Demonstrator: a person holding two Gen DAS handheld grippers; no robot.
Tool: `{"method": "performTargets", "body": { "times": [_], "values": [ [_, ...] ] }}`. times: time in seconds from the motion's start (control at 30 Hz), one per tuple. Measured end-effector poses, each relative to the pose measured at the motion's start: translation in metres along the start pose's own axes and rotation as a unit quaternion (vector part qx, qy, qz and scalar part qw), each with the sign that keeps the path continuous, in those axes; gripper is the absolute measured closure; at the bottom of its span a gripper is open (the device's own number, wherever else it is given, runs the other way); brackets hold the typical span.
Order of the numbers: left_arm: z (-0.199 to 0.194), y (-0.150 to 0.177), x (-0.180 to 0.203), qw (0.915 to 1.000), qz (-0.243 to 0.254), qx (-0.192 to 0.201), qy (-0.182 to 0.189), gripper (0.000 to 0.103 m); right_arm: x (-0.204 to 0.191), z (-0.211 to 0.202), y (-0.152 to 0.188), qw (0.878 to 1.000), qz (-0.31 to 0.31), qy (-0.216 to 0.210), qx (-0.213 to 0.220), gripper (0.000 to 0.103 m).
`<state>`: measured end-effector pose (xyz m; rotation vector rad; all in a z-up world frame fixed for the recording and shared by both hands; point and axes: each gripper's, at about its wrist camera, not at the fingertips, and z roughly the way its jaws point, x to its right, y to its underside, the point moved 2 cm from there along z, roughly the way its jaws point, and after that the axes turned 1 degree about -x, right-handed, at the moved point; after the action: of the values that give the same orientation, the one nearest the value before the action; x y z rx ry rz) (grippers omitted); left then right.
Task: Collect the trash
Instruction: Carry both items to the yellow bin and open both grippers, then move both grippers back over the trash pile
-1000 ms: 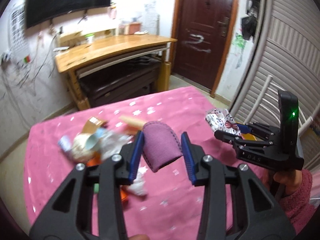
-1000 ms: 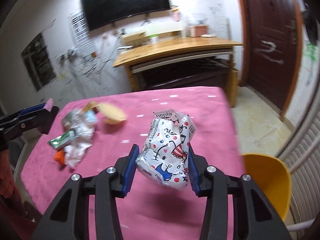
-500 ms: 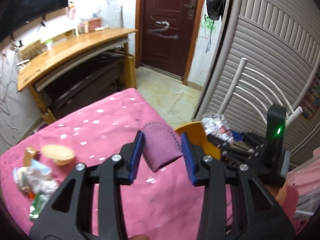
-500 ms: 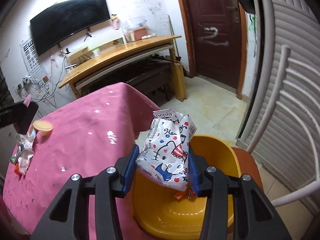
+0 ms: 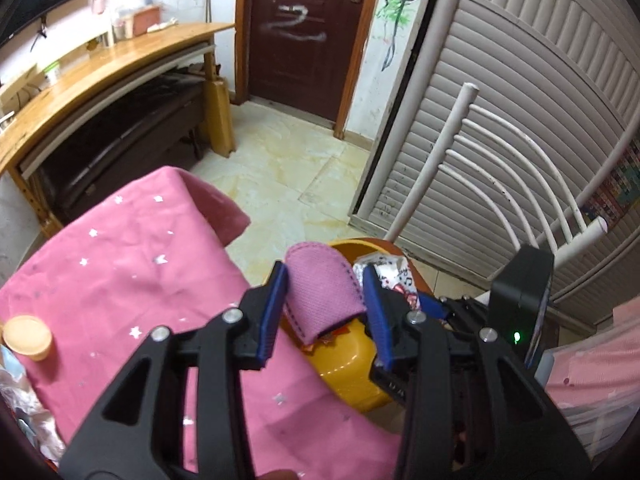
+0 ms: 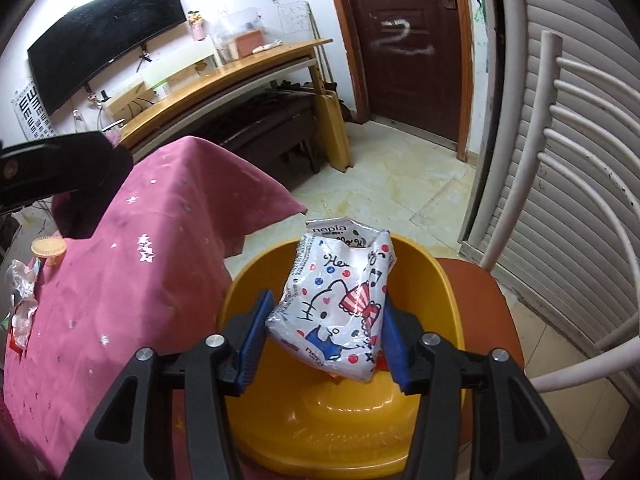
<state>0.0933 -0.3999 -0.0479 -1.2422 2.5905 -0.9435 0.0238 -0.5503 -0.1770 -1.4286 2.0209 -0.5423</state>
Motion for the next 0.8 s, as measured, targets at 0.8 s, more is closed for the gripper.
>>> {"method": "performTargets", "body": {
  "times": [0.8],
  "values": [
    [-0.029, 0.025, -0.034, 0.9985, -0.05, 0.019, -0.01, 0.036, -0.016, -0.001, 0.002, 0.999, -0.035, -0.009, 0.001, 0.029]
  ]
}}
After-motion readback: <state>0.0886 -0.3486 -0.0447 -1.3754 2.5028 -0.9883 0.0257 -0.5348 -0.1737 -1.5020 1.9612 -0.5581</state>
